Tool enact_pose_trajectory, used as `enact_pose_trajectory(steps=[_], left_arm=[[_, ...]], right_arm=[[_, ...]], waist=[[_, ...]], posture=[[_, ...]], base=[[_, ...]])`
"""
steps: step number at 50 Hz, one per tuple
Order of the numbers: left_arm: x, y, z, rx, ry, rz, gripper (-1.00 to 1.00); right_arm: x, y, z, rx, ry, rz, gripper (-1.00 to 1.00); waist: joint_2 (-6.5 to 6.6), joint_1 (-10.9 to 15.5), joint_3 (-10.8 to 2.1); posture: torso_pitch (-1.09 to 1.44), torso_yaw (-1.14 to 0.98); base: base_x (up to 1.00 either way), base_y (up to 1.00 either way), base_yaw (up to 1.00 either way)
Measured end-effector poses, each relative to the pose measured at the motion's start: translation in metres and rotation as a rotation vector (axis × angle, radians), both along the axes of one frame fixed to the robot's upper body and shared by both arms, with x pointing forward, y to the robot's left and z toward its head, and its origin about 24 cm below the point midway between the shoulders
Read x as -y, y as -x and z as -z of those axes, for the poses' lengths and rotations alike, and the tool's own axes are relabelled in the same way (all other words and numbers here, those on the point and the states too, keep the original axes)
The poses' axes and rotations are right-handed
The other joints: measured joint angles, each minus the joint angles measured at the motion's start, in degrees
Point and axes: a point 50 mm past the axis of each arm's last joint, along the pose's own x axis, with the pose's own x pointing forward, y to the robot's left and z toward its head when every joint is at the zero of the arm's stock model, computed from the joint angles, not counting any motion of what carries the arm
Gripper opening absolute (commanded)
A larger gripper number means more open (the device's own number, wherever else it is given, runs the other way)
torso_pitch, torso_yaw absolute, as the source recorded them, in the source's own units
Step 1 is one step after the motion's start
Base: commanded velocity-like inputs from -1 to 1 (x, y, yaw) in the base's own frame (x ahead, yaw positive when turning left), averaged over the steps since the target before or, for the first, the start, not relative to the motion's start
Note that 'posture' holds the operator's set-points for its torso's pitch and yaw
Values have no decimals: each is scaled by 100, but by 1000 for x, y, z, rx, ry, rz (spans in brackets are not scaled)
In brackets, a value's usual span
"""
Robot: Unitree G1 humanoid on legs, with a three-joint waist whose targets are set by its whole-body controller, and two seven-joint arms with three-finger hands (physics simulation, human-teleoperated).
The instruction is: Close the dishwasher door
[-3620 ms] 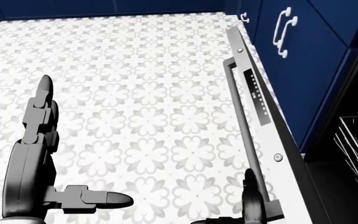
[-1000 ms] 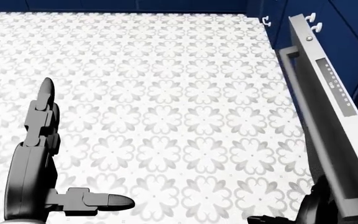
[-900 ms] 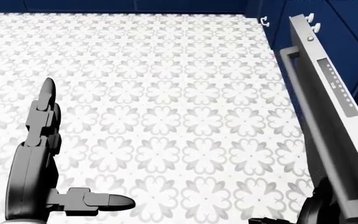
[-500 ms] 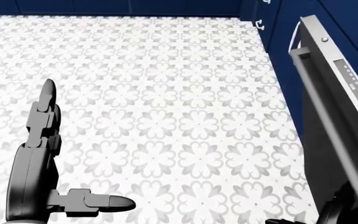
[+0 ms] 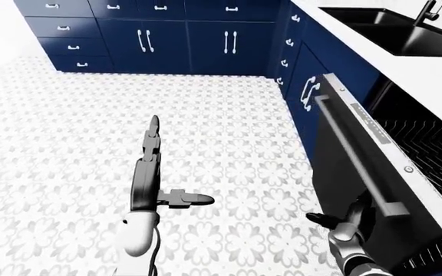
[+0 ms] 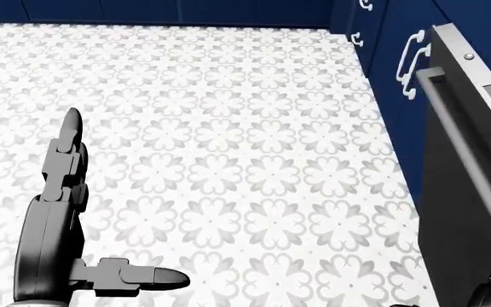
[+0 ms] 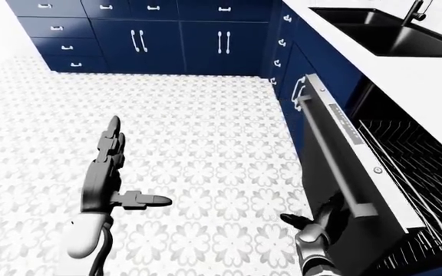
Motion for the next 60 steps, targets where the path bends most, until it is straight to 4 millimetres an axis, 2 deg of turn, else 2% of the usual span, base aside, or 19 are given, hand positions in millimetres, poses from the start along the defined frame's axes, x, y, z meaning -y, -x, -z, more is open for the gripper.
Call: enact_pose_trajectory(steps=[12,40,60], left_arm=[[-1,0,1,-3,-5,-6,100],[2,0,2,-5,-10,3,100],[3,1,1,-2,-8,2,100]], right_arm=[[18,20,7,-52,-2,98,100],[45,16,-8,-54,23,100,100],[56,11,-16,-100,36,69,100]], waist=[[-5,-81,64],[66,-51,63],[89,-67,71]], posture=[[0,0],[0,0],[0,0]], base=[[0,0,0],[0,0,0],[0,0,0]])
